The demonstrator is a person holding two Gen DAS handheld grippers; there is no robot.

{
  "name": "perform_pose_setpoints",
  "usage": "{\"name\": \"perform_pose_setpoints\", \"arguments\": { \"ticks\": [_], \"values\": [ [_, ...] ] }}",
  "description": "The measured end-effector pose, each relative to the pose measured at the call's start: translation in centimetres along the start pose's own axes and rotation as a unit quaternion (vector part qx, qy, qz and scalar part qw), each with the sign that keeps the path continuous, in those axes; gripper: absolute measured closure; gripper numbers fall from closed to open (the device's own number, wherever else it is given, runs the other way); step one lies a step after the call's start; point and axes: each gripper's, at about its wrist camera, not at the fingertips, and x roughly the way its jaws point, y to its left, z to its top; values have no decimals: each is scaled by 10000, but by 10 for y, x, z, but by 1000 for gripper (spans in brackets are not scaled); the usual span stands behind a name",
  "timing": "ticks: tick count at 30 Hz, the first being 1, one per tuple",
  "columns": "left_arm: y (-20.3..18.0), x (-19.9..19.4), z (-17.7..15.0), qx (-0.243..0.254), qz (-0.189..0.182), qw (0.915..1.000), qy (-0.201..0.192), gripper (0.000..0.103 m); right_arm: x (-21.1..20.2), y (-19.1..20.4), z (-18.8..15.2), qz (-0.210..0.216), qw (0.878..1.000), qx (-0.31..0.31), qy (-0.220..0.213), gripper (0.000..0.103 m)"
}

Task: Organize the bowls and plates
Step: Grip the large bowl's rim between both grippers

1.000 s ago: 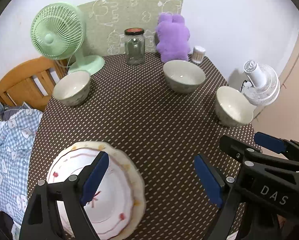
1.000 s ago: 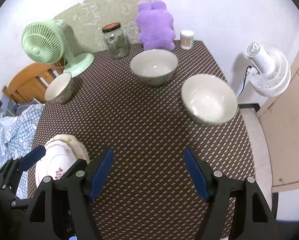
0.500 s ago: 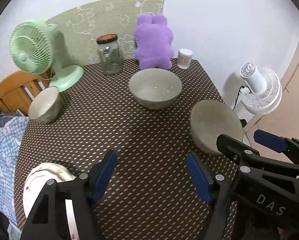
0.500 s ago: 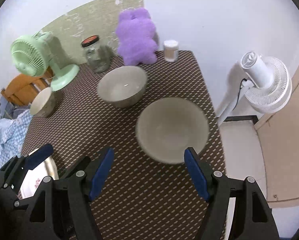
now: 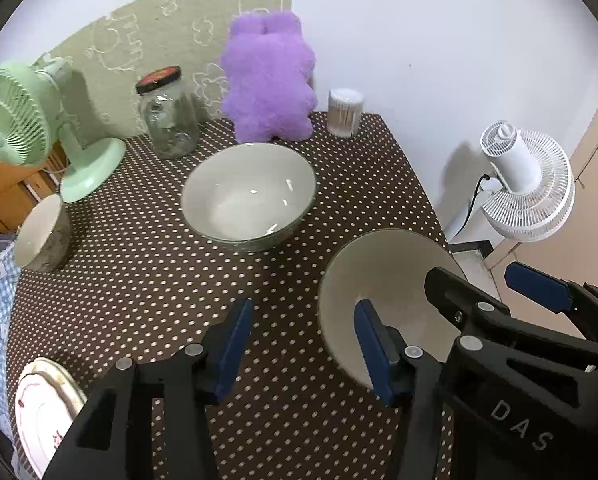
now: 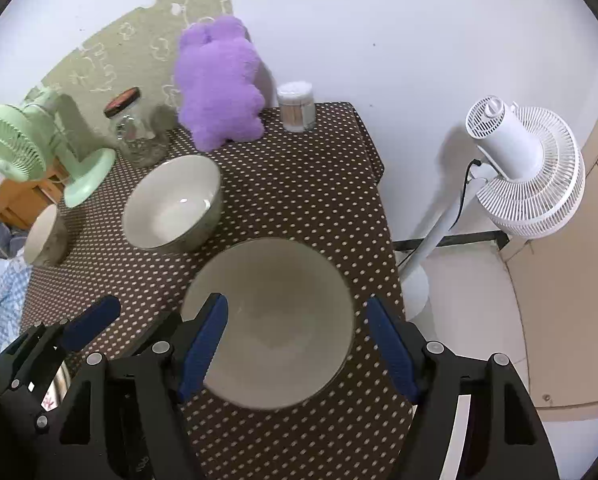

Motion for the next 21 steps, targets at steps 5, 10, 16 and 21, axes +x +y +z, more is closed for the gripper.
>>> {"name": "perform_pose_setpoints", "arguments": {
  "ticks": [5, 10, 16, 21],
  "values": [
    [-6, 27, 3, -74, -35, 9996, 255, 61, 23, -9, 3, -9, 9998, 76, 159, 39],
    [-12, 42, 2, -69, -37, 9992, 400, 68, 40, -17, 2, 72, 9993, 163, 344, 51],
    [-18, 56, 1, -91, -22, 9985, 545, 77, 56, -21, 3, 77, 9987, 173, 475, 66],
    [-22, 65, 2, -64, 39, 9981, 605, 77, 64, -25, 2, 76, 9983, 211, 544, 75]
  ]
}}
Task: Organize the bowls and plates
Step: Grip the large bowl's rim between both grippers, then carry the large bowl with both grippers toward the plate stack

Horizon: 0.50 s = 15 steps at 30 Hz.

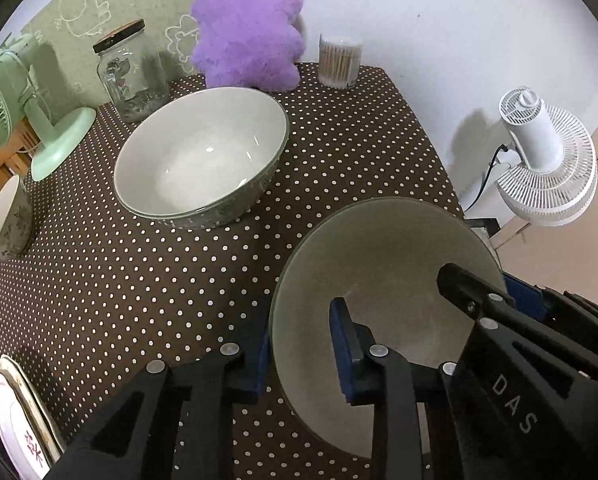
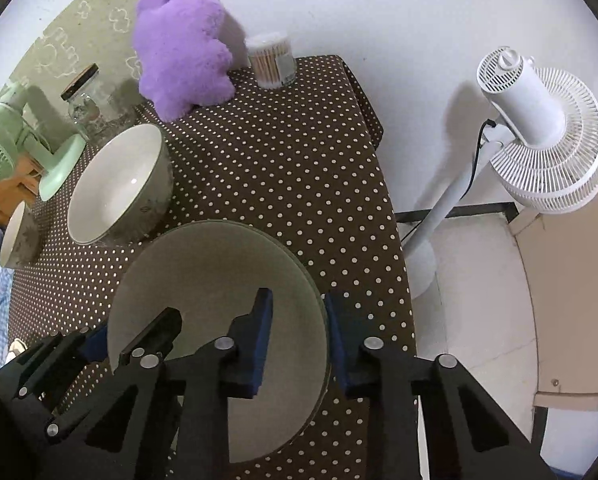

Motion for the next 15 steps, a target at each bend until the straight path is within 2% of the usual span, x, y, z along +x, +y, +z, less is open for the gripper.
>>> {"name": "perform_pose_setpoints", "arguments": {
  "ticks": [15],
  "values": [
    [-2, 1, -5, 243, 203, 9994, 158, 80, 3, 4, -6, -139, 9997, 19, 182, 77]
  ]
}}
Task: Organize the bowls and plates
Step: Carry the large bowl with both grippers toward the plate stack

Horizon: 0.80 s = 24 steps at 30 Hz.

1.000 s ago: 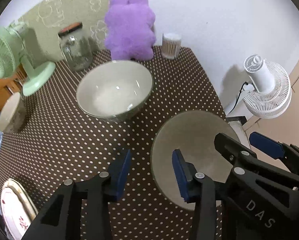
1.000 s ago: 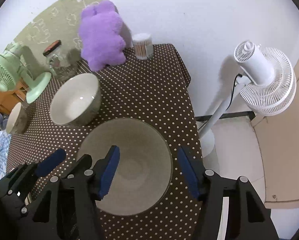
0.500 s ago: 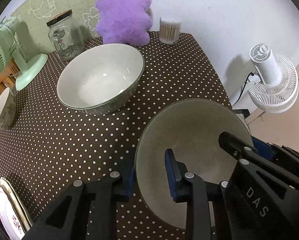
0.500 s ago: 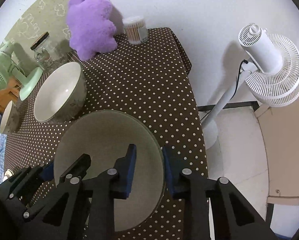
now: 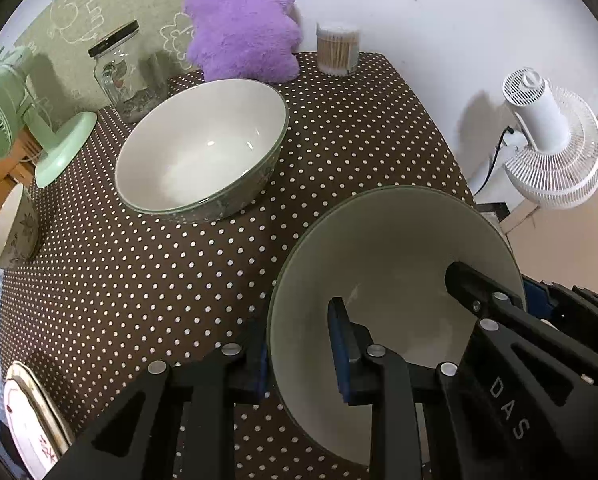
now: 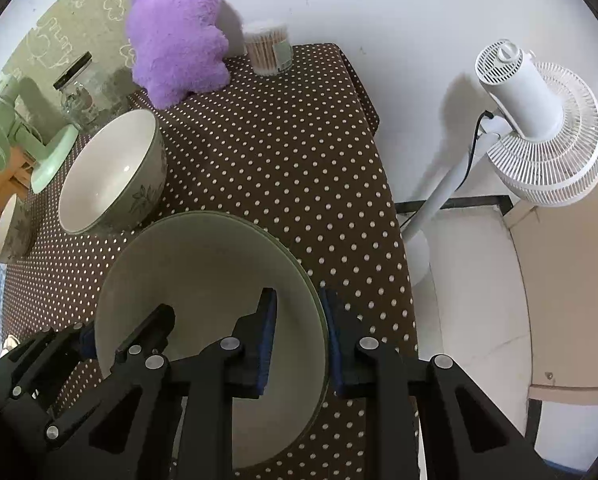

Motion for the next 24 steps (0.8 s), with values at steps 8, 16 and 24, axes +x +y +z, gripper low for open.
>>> {"name": "perform_pose_setpoints", "arguments": {
  "ticks": [8, 16, 24],
  "values": [
    [14, -16, -15, -1, -97, 9999, 29, 79, -15, 12, -16, -33, 10000, 42, 15, 77],
    [35, -36, -31, -16, -250, 9997, -28, 79, -37, 36, -32, -115, 9999, 30, -65, 77],
    [70, -59, -53, -118, -316, 9994, -91, 79, -56, 69, -50, -98, 9999, -20, -116, 77]
  ]
}}
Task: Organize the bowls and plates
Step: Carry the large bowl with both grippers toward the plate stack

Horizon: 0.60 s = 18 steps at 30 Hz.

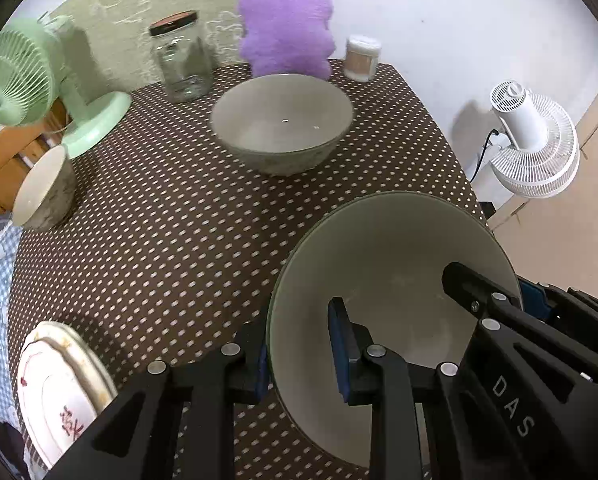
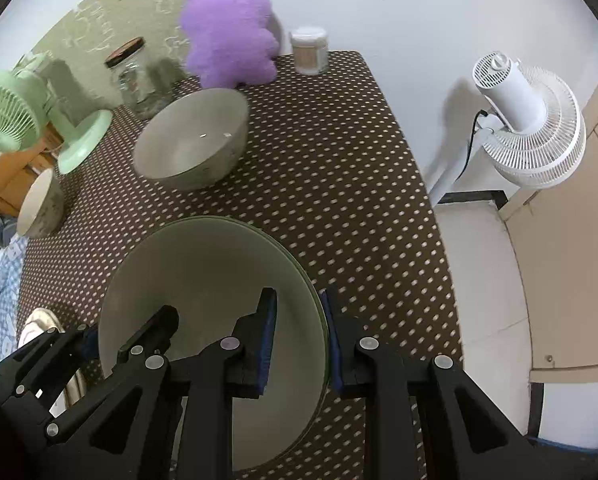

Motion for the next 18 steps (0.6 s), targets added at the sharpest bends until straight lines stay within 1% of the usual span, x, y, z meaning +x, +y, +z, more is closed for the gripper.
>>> {"name": "perform_pose_setpoints", "arguments": {
  "ticks": [3, 9, 14, 18],
  "values": [
    [16, -10, -11, -46, -35, 10000, -28, 79, -7, 13, -10, 20, 10000, 49, -19, 77],
    [39, -18, -30, -80, -77, 9999, 1, 79, -17, 38, -30, 16, 10000, 57, 14, 77],
    [54, -26, -50, -168, -12, 9999, 3, 80, -20, 59, -48, 1, 10000, -31, 50, 77],
    [66, -26, -65, -217, -18, 9997, 84, 80, -19, 72, -64, 5, 9999, -82, 114, 77]
  ]
}}
